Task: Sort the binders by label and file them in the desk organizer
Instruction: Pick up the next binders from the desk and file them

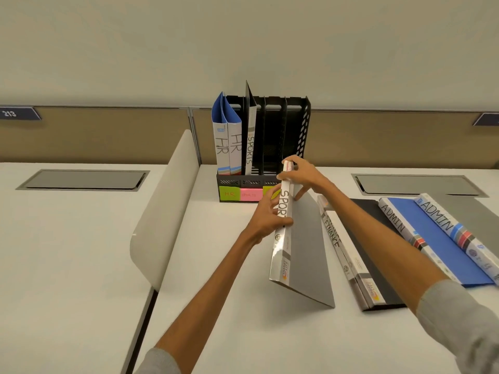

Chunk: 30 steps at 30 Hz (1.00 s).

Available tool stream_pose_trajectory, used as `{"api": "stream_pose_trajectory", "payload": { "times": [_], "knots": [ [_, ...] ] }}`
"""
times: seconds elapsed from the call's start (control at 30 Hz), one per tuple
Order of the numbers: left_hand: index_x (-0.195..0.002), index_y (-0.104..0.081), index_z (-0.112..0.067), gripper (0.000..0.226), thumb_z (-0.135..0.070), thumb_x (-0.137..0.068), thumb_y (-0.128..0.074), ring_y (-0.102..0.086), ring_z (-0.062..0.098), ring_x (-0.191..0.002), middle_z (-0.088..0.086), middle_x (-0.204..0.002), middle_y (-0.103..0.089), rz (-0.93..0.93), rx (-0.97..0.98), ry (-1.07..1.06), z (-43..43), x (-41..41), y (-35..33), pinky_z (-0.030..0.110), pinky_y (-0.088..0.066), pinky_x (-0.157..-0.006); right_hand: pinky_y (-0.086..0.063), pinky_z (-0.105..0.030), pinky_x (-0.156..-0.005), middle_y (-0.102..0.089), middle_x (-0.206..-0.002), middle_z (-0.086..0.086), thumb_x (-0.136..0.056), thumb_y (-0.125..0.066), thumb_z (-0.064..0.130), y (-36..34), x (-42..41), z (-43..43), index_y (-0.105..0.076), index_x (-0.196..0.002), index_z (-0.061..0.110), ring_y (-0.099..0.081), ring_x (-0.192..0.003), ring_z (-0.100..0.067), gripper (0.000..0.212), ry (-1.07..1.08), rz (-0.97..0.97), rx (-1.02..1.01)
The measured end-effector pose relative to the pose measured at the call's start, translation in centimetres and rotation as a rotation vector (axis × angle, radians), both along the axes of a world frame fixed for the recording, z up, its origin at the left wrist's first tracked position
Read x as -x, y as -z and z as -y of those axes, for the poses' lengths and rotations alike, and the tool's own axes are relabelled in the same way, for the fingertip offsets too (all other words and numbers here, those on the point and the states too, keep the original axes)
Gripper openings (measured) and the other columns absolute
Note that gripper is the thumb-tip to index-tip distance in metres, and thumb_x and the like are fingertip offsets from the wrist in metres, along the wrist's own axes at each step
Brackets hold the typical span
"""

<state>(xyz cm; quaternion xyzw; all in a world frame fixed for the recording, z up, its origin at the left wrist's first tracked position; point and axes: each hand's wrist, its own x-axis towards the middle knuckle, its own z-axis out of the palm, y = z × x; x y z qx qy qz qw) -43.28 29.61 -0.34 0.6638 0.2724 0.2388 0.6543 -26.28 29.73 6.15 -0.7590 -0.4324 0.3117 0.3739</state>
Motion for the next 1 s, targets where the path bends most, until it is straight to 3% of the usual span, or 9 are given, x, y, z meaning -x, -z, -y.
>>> {"api": "stream_pose_trajectory", "payload": {
  "times": [0.13,0.23,0.37,0.5,0.67,0.87,1.0],
  "knots": [
    [-0.149,-0.027,-0.029,0.102,0.005,-0.066,-0.076,-0.066,0.004,-0.102,-0.016,-0.120,-0.057,0.044,-0.039,0.025,0.7,0.3,-0.3,0.021,-0.057,-0.075,-0.062,-0.041,-0.056,-0.064,-0.102,-0.008,-0.080,-0.075,0.017,-1.4,-0.3,-0.7,-0.064,-0.102,0.016,-0.068,-0.094,-0.034,0.024,0.109,0.071,-0.137],
    [-0.147,-0.023,-0.031,0.102,-0.004,-0.066,-0.078,-0.065,0.006,-0.101,-0.013,-0.118,-0.057,-0.023,-0.029,0.083,2.7,1.0,1.3,0.020,-0.057,-0.072,-0.062,-0.041,-0.056,-0.067,-0.101,-0.008,-0.080,-0.073,0.013,-1.4,0.0,-0.8,-0.069,-0.094,0.010,-0.069,-0.091,-0.035,0.015,0.144,0.042,-0.180],
    [-0.130,-0.039,-0.033,0.078,-0.027,-0.060,-0.073,-0.063,0.017,-0.099,-0.007,-0.111,-0.060,-0.171,-0.072,0.052,5.7,2.9,5.1,0.021,-0.057,-0.075,-0.062,-0.042,-0.059,-0.068,-0.102,-0.008,-0.080,-0.074,0.012,-1.3,0.7,-0.9,-0.071,-0.097,0.010,-0.068,-0.092,-0.031,0.017,0.192,0.125,-0.231],
    [-0.123,-0.054,-0.022,0.062,-0.024,-0.063,-0.070,-0.063,0.018,-0.107,-0.007,-0.115,-0.064,-0.033,-0.031,-0.218,7.3,3.7,6.4,0.019,-0.057,-0.076,-0.062,-0.039,-0.054,-0.068,-0.102,-0.003,-0.080,-0.075,0.013,-3.3,1.3,-1.5,-0.070,-0.096,0.015,-0.069,-0.089,-0.025,0.017,0.169,0.133,-0.306],
    [-0.123,-0.061,-0.016,0.059,-0.019,-0.065,-0.074,-0.067,0.011,-0.103,-0.015,-0.110,-0.068,0.073,-0.184,-0.327,5.3,3.4,4.2,0.025,-0.061,-0.076,-0.060,-0.032,-0.050,-0.070,-0.097,0.000,-0.079,-0.076,0.013,-7.9,2.2,-2.0,-0.071,-0.101,0.017,-0.071,-0.083,-0.017,0.022,0.113,0.131,-0.440],
    [-0.134,-0.059,-0.015,0.069,-0.008,-0.068,-0.077,-0.063,-0.007,-0.096,-0.022,-0.115,-0.063,0.102,-0.314,-0.434,2.8,3.2,2.4,0.012,-0.055,-0.073,-0.061,-0.040,-0.053,-0.072,-0.094,-0.001,-0.077,-0.075,0.007,-12.7,3.5,-1.7,-0.072,-0.100,0.014,-0.072,-0.085,-0.018,0.025,0.082,0.039,-0.574],
    [-0.136,-0.057,-0.015,0.067,-0.008,-0.073,-0.076,-0.063,-0.010,-0.099,-0.026,-0.117,-0.062,0.125,-0.371,-0.435,1.6,2.5,1.2,0.028,-0.058,-0.087,-0.061,-0.045,-0.055,-0.071,-0.099,-0.004,-0.079,-0.073,0.007,-14.7,4.1,-1.3,-0.072,-0.103,0.013,-0.071,-0.091,-0.020,0.025,0.067,0.041,-0.670]
  ]
}}
